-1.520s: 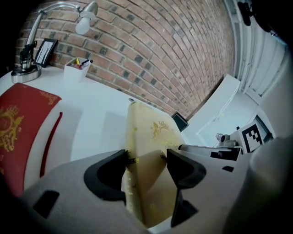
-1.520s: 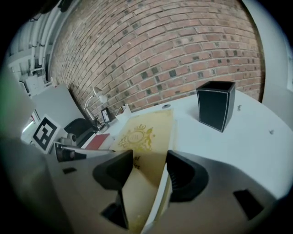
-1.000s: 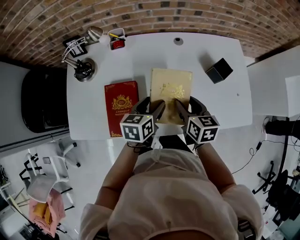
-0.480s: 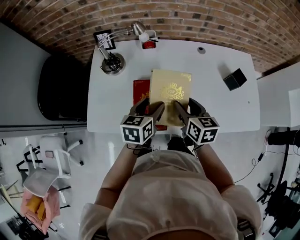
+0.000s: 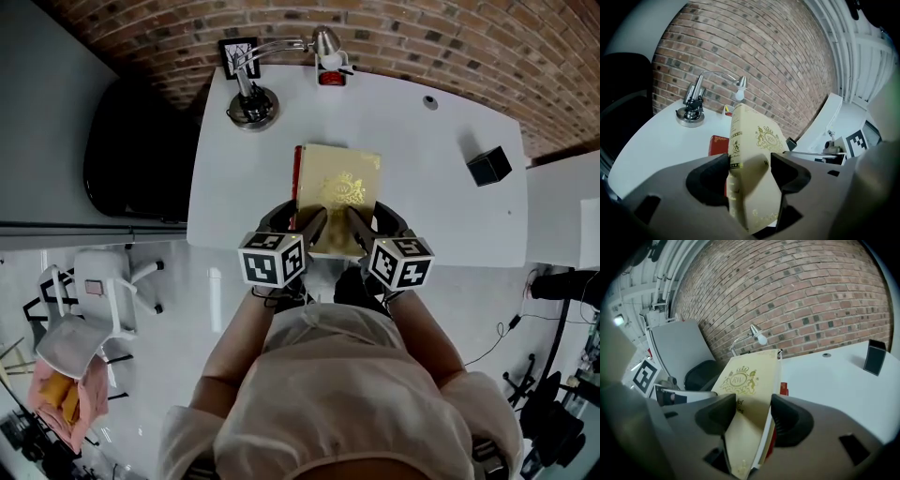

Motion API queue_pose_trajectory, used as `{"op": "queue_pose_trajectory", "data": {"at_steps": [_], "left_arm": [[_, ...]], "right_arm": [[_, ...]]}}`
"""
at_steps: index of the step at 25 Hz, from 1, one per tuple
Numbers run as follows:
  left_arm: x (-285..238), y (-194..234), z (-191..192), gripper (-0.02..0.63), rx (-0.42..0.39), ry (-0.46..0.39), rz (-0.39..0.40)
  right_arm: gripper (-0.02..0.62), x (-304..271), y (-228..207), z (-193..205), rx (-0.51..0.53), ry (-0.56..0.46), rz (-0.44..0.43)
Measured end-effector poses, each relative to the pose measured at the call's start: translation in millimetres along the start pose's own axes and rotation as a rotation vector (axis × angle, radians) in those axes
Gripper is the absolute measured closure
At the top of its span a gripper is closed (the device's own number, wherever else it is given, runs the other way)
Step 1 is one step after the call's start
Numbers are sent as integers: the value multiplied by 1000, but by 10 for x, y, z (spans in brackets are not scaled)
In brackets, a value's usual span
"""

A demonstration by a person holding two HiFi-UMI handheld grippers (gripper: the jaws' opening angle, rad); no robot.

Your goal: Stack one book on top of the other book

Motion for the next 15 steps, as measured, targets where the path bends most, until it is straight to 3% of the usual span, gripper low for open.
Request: {"op": "queue_pose_trajectory", "data": {"at_steps": [15], "left_arm": [[-176, 462, 478, 328, 81, 157, -26]], "right_arm": [[348, -381, -11, 528, -64, 136, 37]]}}
Point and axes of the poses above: the fingertips, and each gripper's own axes: x backward along the fingers, y to its left, z out of its underside, the point moved 3 cm from there along x, backward along the fingers, and after that the axes turned 6 degrees about -z, right-handed, at the moved point
